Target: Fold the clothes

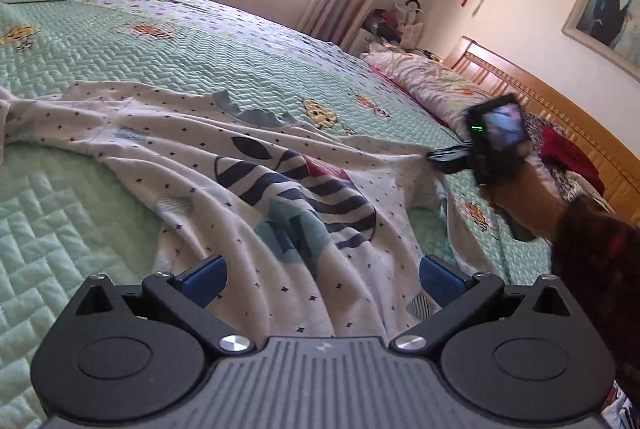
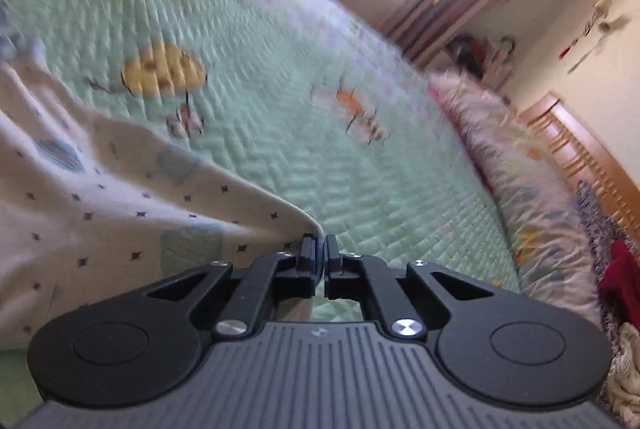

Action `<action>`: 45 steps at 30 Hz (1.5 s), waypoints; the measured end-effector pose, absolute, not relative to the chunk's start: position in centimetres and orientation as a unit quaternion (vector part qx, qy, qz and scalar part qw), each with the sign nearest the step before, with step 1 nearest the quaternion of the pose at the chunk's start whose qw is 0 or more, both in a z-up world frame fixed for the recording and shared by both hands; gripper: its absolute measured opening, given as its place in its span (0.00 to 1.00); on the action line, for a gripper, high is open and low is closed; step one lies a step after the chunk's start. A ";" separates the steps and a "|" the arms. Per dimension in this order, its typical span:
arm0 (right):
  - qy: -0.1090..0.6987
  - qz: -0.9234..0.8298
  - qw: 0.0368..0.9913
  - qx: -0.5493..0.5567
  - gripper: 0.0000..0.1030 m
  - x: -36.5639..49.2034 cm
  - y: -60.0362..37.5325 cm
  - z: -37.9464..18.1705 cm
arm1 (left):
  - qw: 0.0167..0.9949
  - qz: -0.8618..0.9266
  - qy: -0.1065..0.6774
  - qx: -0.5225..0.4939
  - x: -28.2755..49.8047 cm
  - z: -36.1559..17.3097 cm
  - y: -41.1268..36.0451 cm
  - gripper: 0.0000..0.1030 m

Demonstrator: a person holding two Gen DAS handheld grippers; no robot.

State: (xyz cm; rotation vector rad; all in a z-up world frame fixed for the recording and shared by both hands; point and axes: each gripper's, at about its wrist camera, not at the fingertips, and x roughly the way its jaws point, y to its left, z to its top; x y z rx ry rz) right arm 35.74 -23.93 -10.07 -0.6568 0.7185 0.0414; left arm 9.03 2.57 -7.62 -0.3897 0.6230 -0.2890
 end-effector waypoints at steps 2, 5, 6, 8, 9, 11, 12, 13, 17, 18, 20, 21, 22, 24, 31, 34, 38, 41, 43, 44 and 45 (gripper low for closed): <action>0.391 0.023 0.869 -0.302 0.14 37.5 -24.1 -11.7 | 0.920 -0.145 0.311 -0.188 9.2 -7.9 2.4 0.99; 0.409 0.015 0.885 -0.223 0.19 37.6 -26.1 -10.5 | 0.916 -0.157 0.316 -0.190 9.2 -8.1 2.3 0.99; 0.419 0.013 0.889 -0.185 0.23 37.6 -26.9 -9.7 | 0.917 -0.161 0.312 -0.191 9.1 -8.0 2.3 0.99; 0.423 0.014 0.898 -0.119 0.37 36.8 -28.3 -7.8 | 0.918 -0.165 0.307 -0.192 9.1 -7.9 2.5 0.99; 0.421 0.015 0.903 -0.088 0.42 36.2 -28.9 -6.8 | 0.918 -0.167 0.304 -0.191 9.0 -7.8 2.5 0.99; 0.399 0.033 0.915 -0.038 0.55 35.3 -29.0 -4.5 | 0.919 -0.170 0.300 -0.193 8.9 -7.8 2.6 0.99; 0.383 0.062 0.921 -0.024 0.57 35.1 -28.5 -3.8 | 0.918 -0.171 0.301 -0.196 8.8 -7.8 2.6 0.99; 0.367 0.091 0.926 -0.011 0.57 34.9 -28.1 -3.1 | 0.916 -0.173 0.301 -0.199 8.8 -7.9 2.6 0.99; 0.353 0.215 0.908 -0.066 0.54 36.4 -22.9 -4.5 | 0.912 -0.178 0.306 -0.206 8.8 -8.0 2.6 0.99; 0.357 0.219 0.903 -0.099 0.54 37.1 -21.6 -5.3 | 0.913 -0.179 0.304 -0.206 8.7 -7.9 2.7 0.99; 0.361 0.229 0.892 -0.145 0.54 38.0 -20.0 -7.0 | 0.913 -0.182 0.301 -0.207 8.6 -7.8 2.7 0.99; 0.364 0.237 0.886 -0.161 0.54 38.5 -19.4 -7.8 | 0.913 -0.184 0.301 -0.207 8.6 -7.8 2.7 0.99; 0.365 0.244 0.883 -0.167 0.53 38.8 -19.2 -8.2 | 0.912 -0.185 0.301 -0.207 8.6 -7.8 2.7 0.99; 0.367 0.259 0.876 -0.178 0.53 39.6 -19.1 -8.9 | 0.911 -0.185 0.305 -0.209 8.8 -8.0 2.8 0.99; 0.404 0.306 0.843 -0.181 0.54 41.3 -19.5 -10.1 | 0.902 -0.178 0.321 -0.229 9.4 -9.1 3.3 0.99; 0.421 0.314 0.832 -0.177 0.34 41.4 -19.0 -9.7 | 0.902 -0.176 0.321 -0.229 9.6 -9.2 3.3 0.99; 0.407 0.318 0.833 -0.200 0.08 39.6 -17.9 -9.4 | 0.903 -0.176 0.320 -0.227 9.5 -9.1 3.2 0.99; 0.385 0.297 0.847 -0.215 0.05 38.6 -17.6 -9.0 | 0.905 -0.176 0.318 -0.221 9.3 -9.0 3.0 0.99; 0.369 0.254 0.871 -0.203 0.05 39.0 -18.5 -8.3 | 0.906 -0.176 0.317 -0.220 9.2 -8.8 2.9 0.99; 0.374 0.237 0.873 -0.202 0.05 39.4 -18.7 -8.6 | 0.906 -0.177 0.315 -0.219 9.1 -8.6 3.0 0.99; 0.380 0.221 0.876 -0.202 0.05 39.8 -19.0 -8.8 | 0.907 -0.178 0.313 -0.218 9.0 -8.5 3.0 0.99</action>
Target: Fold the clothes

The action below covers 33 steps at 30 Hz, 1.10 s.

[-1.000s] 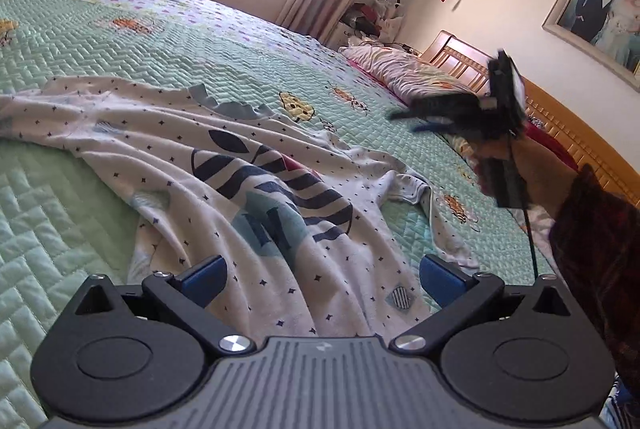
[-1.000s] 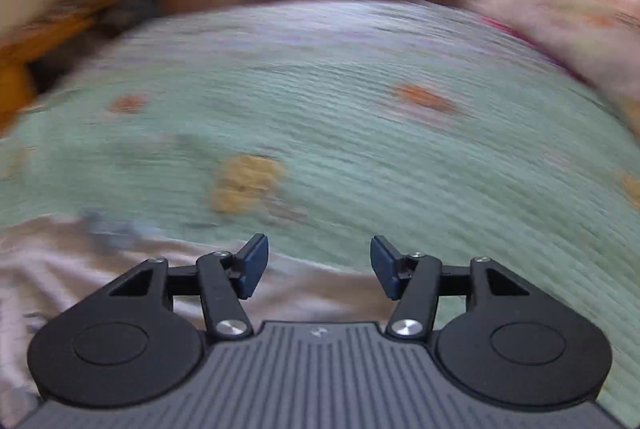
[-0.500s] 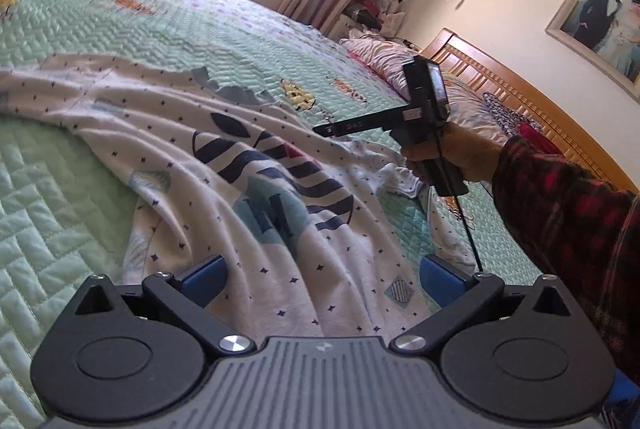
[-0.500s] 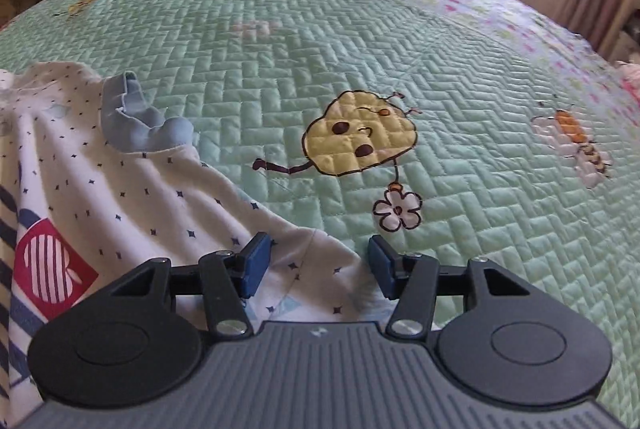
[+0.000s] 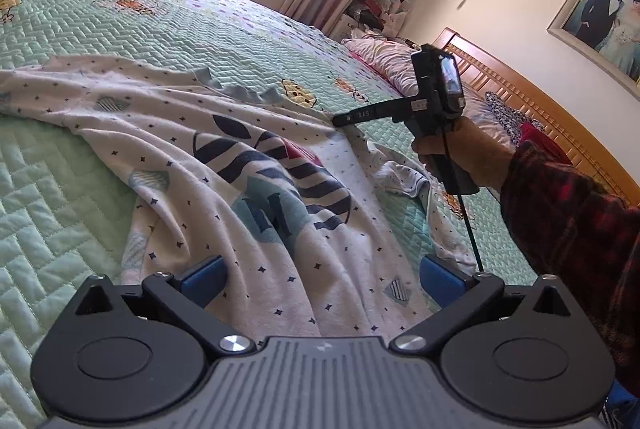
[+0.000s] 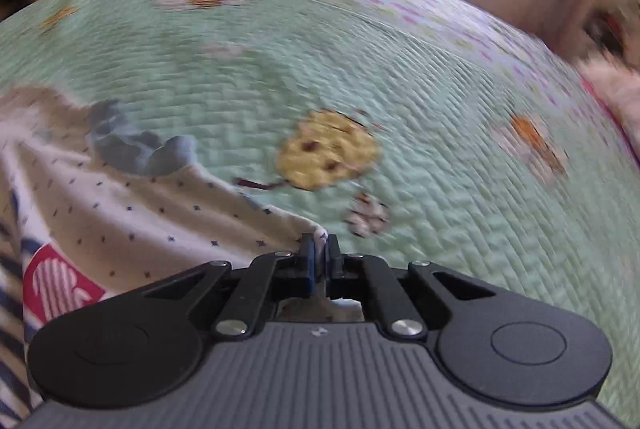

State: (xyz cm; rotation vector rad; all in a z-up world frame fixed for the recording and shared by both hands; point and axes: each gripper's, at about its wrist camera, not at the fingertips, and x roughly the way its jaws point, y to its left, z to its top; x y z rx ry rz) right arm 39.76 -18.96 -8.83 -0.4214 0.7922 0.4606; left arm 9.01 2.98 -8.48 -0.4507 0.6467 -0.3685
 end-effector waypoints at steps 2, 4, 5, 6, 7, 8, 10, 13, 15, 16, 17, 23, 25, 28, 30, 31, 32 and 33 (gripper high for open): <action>0.387 0.186 0.874 -0.225 0.05 40.2 -18.8 -9.8 | 0.909 -0.179 0.311 -0.213 8.8 -8.2 3.0 0.99; 0.390 0.176 0.877 -0.216 0.06 40.3 -18.6 -10.2 | 0.910 -0.178 0.309 -0.210 8.6 -8.0 3.2 0.99; 0.386 0.181 0.884 -0.192 0.07 40.3 -18.8 -10.1 | 0.911 -0.177 0.308 -0.210 8.5 -7.9 3.3 0.99; 0.382 0.186 0.889 -0.169 0.08 40.3 -19.1 -9.9 | 0.911 -0.175 0.308 -0.210 8.5 -7.9 3.3 0.99; 0.379 0.178 0.894 -0.158 0.12 40.2 -19.4 -9.7 | 0.911 -0.172 0.309 -0.210 8.5 -7.9 3.3 0.99; 0.375 0.171 0.899 -0.146 0.19 40.1 -19.7 -9.6 | 0.911 -0.170 0.311 -0.211 8.5 -7.9 3.4 0.99; 0.359 0.164 0.910 -0.126 0.22 39.3 -20.1 -8.9 | 0.909 -0.164 0.316 -0.215 8.5 -7.9 3.6 0.99; 0.333 0.156 0.928 -0.057 0.26 37.0 -21.9 -7.3 | 0.904 -0.159 0.323 -0.230 8.4 -7.6 4.4 0.99; 0.326 0.154 0.933 0.012 0.31 35.0 -23.5 -6.3 | 0.905 -0.150 0.319 -0.236 8.1 -7.0 5.1 0.99; 0.327 0.170 0.928 0.053 0.33 33.4 -24.3 -6.2 | 0.909 -0.142 0.314 -0.236 7.8 -6.6 5.5 0.99; 0.328 0.186 0.921 0.094 0.39 31.8 -25.1 -6.1 | 0.913 -0.131 0.307 -0.235 7.4 -6.1 6.0 0.99; 0.289 0.239 0.889 0.263 0.48 17.2 -27.5 -7.5 | 0.927 -0.030 0.293 -0.232 5.4 -3.7 9.7 0.99; 0.261 0.249 0.879 0.312 0.54 12.3 -27.9 -8.3 | 0.918 0.031 0.318 -0.236 5.0 -3.9 11.1 0.99; 0.234 0.238 0.885 0.325 0.59 6.7 -27.3 -9.8 | 0.896 0.080 0.363 -0.243 4.4 -4.6 12.8 0.99; 0.239 0.248 0.884 0.317 0.59 5.0 -27.0 -10.7 | 0.896 0.080 0.366 -0.240 3.7 -5.0 12.8 0.99; 0.245 0.253 0.881 0.315 0.59 4.5 -26.8 -11.0 | 0.897 0.080 0.366 -0.237 3.2 -5.1 12.7 0.99; 0.249 0.253 0.880 0.315 0.59 4.3 -26.9 -11.1 | 0.904 0.078 0.360 -0.216 2.9 -5.2 12.1 0.99; 0.253 0.253 0.879 0.315 0.59 4.1 -26.9 -11.3 | 0.917 0.070 0.351 -0.176 2.7 -5.1 11.1 0.99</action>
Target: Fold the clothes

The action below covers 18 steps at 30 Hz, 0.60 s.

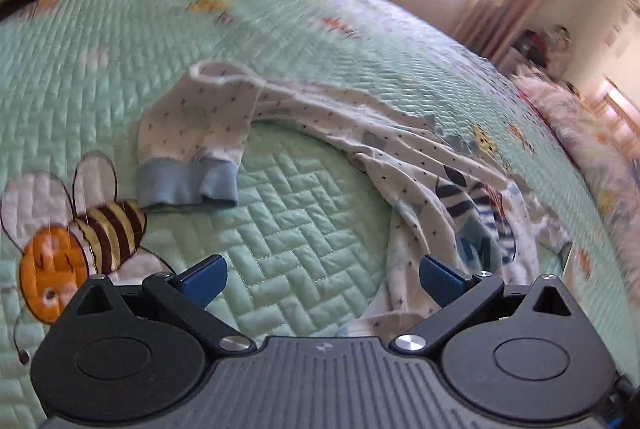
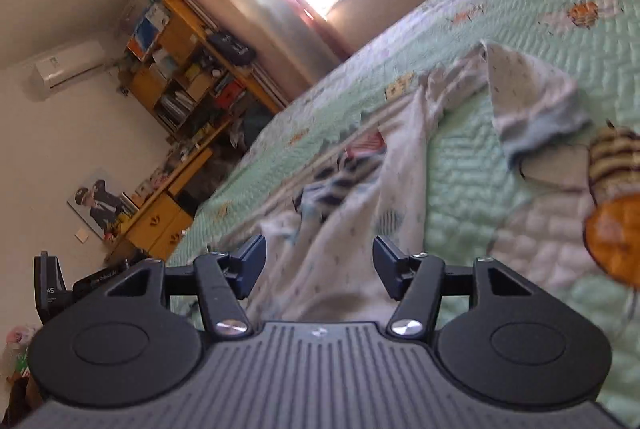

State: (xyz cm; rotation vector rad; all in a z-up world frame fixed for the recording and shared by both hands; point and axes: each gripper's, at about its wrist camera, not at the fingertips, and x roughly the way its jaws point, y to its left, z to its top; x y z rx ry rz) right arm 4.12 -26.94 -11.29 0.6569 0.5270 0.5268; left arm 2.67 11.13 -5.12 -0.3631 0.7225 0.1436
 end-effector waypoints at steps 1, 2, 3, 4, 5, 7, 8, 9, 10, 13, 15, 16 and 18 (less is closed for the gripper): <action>0.249 0.250 0.879 0.321 0.60 3.8 -27.3 -11.4 | 0.929 0.060 0.340 -0.133 2.4 -5.1 10.0 0.99; 0.248 0.246 0.877 0.330 0.61 3.5 -27.5 -11.5 | 0.940 0.041 0.330 -0.078 2.2 -5.1 8.7 0.97; 0.250 0.244 0.874 0.336 0.61 3.1 -27.7 -11.8 | 0.948 0.018 0.318 -0.015 1.9 -5.2 7.2 0.95; 0.251 0.245 0.874 0.336 0.61 2.7 -27.8 -11.9 | 0.952 -0.004 0.304 0.050 1.7 -5.6 5.9 0.91; 0.252 0.247 0.873 0.336 0.62 2.3 -27.9 -12.0 | 0.951 -0.025 0.287 0.114 1.4 -5.9 4.6 0.85; 0.254 0.251 0.874 0.330 0.64 1.6 -28.0 -12.1 | 0.937 -0.040 0.270 0.218 1.1 -6.6 2.8 0.73; 0.256 0.253 0.875 0.324 0.65 1.5 -28.1 -12.1 | 0.933 -0.050 0.268 0.235 1.1 -6.6 2.7 0.68; 0.255 0.252 0.877 0.321 0.66 1.2 -28.1 -12.1 | 0.930 -0.060 0.268 0.244 1.1 -6.6 2.8 0.67; 0.254 0.251 0.878 0.318 0.68 0.9 -28.2 -12.2 | 0.929 -0.067 0.270 0.244 1.2 -6.5 3.2 0.67; 0.260 0.246 0.874 0.328 0.70 0.9 -28.6 -12.8 | 0.924 -0.094 0.279 0.242 1.4 -6.2 4.4 0.67; 0.266 0.242 0.870 0.336 0.70 1.1 -28.7 -13.3 | 0.913 -0.121 0.286 0.266 1.4 -6.7 4.9 0.68; 0.271 0.240 0.868 0.340 0.70 1.0 -28.7 -13.5 | 0.907 -0.132 0.290 0.276 1.5 -7.0 5.2 0.68; 0.279 0.241 0.864 0.343 0.72 1.4 -28.4 -13.9 | 0.897 -0.154 0.302 0.285 1.8 -7.6 5.6 0.67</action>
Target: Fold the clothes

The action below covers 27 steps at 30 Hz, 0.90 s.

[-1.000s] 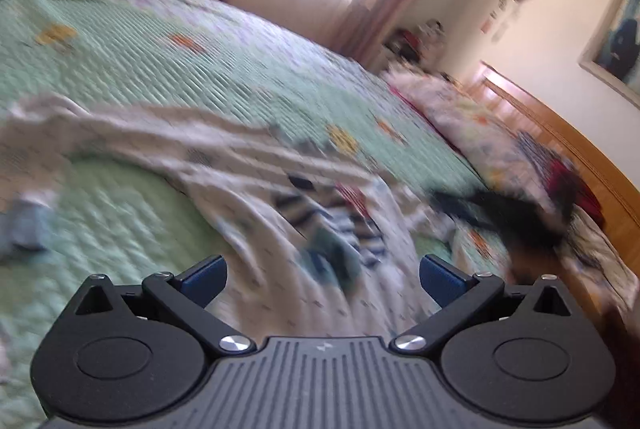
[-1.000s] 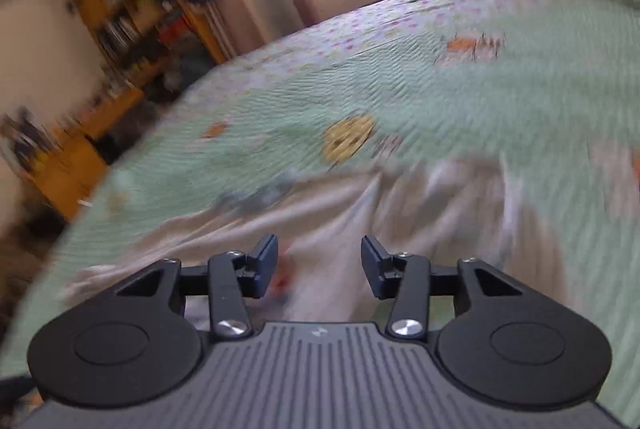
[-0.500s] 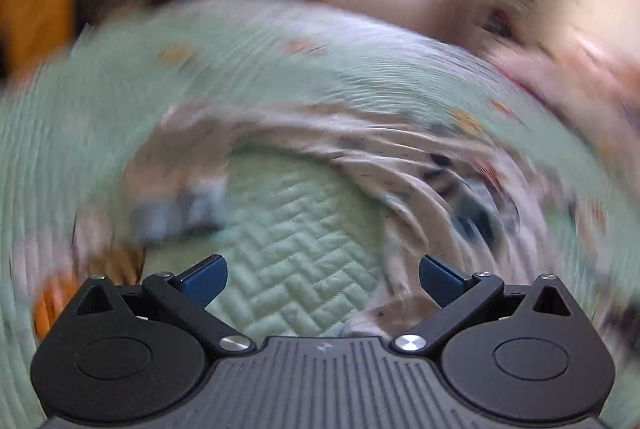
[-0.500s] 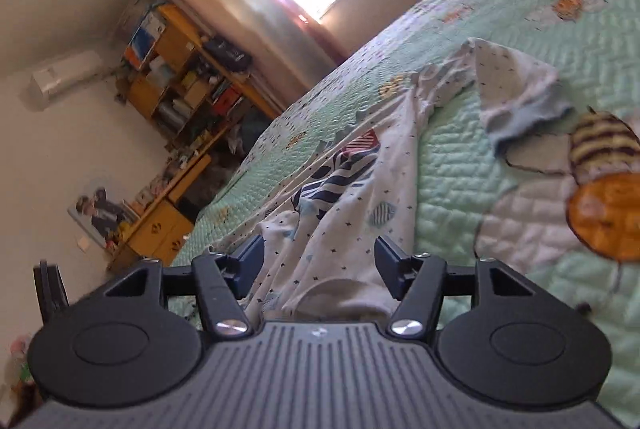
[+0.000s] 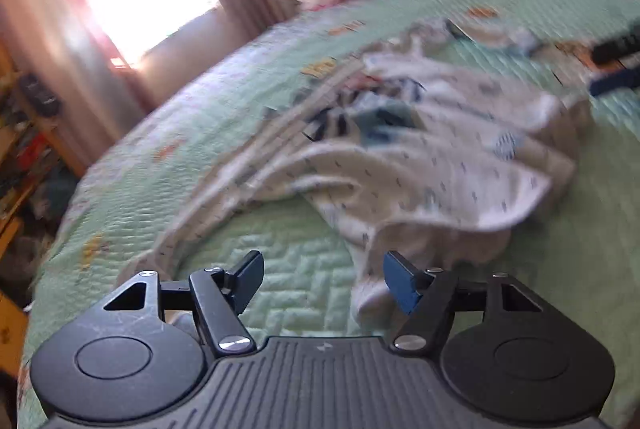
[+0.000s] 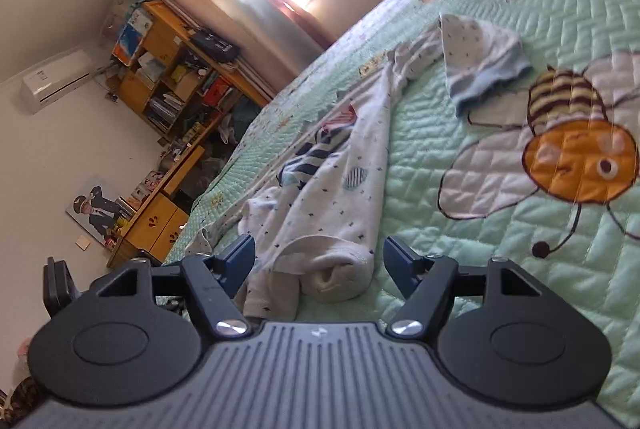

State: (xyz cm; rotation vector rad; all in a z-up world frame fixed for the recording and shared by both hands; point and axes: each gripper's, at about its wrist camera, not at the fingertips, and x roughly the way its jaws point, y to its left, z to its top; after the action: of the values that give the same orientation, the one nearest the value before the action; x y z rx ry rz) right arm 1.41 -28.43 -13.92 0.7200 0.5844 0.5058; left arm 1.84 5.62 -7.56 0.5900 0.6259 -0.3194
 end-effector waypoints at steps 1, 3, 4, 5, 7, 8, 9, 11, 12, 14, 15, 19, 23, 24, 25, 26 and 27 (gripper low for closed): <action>0.283 0.242 0.862 0.345 0.73 1.6 -28.3 -14.1 | 0.892 -0.165 0.308 0.288 2.1 -7.9 5.8 0.66; 0.290 0.243 0.859 0.344 0.74 1.7 -27.9 -14.4 | 0.883 -0.187 0.313 0.297 2.5 -8.1 5.9 0.64; 0.292 0.244 0.860 0.340 0.74 1.6 -27.7 -14.4 | 0.878 -0.198 0.314 0.302 2.7 -8.1 5.9 0.63; 0.294 0.244 0.861 0.336 0.74 1.4 -27.4 -14.5 | 0.873 -0.209 0.314 0.308 2.9 -8.1 5.8 0.62; 0.296 0.243 0.861 0.334 0.74 1.6 -27.2 -14.4 | 0.861 -0.231 0.312 0.329 3.2 -8.2 5.2 0.60; 0.297 0.243 0.861 0.333 0.74 1.7 -27.1 -14.4 | 0.853 -0.243 0.310 0.341 3.2 -8.3 4.8 0.60; 0.299 0.242 0.861 0.332 0.74 1.8 -27.0 -14.4 | 0.846 -0.254 0.308 0.354 3.2 -8.3 4.5 0.60; 0.301 0.242 0.861 0.330 0.75 1.9 -26.8 -14.6 | 0.829 -0.275 0.304 0.380 3.3 -8.5 4.0 0.56; 0.302 0.241 0.862 0.328 0.76 1.9 -26.7 -14.6 | 0.820 -0.287 0.302 0.391 3.3 -8.6 4.0 0.56; 0.303 0.241 0.864 0.322 0.76 1.8 -26.5 -14.6 | 0.809 -0.307 0.297 0.404 3.5 -8.5 4.0 0.56; 0.304 0.241 0.864 0.321 0.76 1.8 -26.5 -14.5 | 0.804 -0.316 0.298 0.406 3.6 -8.4 4.2 0.56; 0.306 0.240 0.865 0.316 0.76 1.7 -26.5 -14.5 | 0.782 -0.347 0.308 0.415 3.9 -8.2 4.3 0.52; 0.307 0.240 0.866 0.313 0.77 1.5 -26.4 -14.5 | 0.758 -0.359 0.292 0.460 3.1 -8.3 3.5 0.52; 0.307 0.240 0.866 0.313 0.77 1.5 -26.4 -14.5 | 0.750 -0.364 0.288 0.470 2.8 -8.4 3.3 0.52; 0.307 0.240 0.866 0.313 0.77 1.4 -26.5 -14.5 | 0.744 -0.367 0.283 0.482 2.4 -8.5 3.1 0.51; 0.307 0.240 0.866 0.312 0.77 1.4 -26.5 -14.5 | 0.739 -0.367 0.276 0.494 2.2 -8.7 2.9 0.51; 0.307 0.241 0.866 0.312 0.77 1.3 -26.5 -14.5 | 0.735 -0.367 0.271 0.502 2.1 -8.7 2.7 0.52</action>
State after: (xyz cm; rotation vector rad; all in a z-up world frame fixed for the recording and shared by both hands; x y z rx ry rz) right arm 1.28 -26.50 -14.49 0.6544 0.6438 0.5041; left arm 2.06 2.74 -8.75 1.1028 0.5963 -0.8066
